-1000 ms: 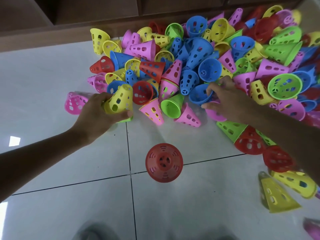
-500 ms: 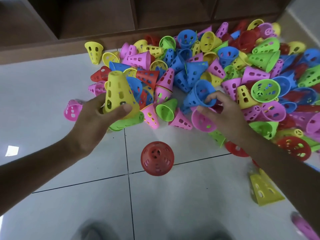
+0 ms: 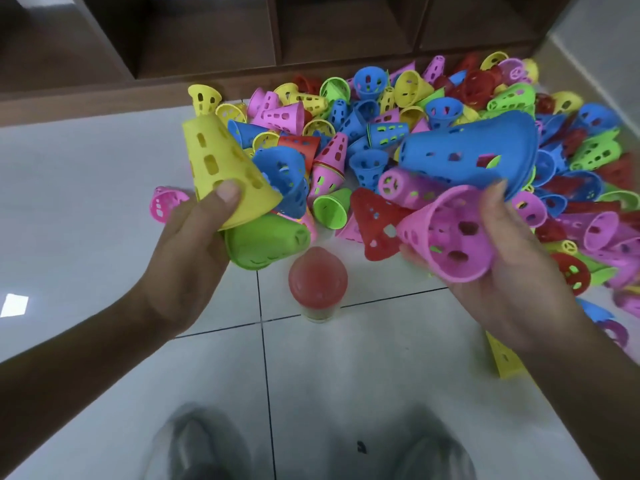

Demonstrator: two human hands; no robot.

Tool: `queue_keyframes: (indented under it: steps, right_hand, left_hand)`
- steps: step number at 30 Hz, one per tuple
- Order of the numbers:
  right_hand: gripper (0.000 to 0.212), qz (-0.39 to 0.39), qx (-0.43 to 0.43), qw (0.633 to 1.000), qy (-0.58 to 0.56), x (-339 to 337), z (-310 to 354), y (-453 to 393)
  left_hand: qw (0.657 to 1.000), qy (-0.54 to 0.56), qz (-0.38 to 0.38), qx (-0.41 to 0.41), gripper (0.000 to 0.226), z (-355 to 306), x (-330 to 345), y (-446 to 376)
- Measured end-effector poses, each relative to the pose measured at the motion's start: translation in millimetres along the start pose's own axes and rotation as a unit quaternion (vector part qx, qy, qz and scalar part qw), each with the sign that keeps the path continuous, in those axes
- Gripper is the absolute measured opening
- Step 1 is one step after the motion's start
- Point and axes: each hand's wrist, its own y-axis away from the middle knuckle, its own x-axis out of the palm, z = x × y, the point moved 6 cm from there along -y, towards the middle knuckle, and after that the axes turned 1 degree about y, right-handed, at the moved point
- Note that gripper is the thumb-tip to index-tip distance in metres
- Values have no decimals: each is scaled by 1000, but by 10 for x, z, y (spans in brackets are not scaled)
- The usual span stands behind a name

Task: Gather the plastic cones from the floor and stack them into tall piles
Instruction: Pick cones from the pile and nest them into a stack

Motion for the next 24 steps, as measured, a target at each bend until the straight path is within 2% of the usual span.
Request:
queue_keyframes:
  steps: [2,7,17,24]
  right_hand:
    - [56,-2,10,999,-31,70,39,135]
    - [45,-6,-12,999,-48,179,150,415]
    - [48,39,-27,998,-35,508,175,431]
    - [48,64,-37,996,-42,722,230,272]
  left_hand:
    - [1000,16,-3,0,55,-16,36,91]
    - [999,30,-18,0,51,-37,51,299]
    - [1000,-9,-28,-12,89,-79,-79,531]
    - [1000,-1,-13,-20,70,-83,-97,463]
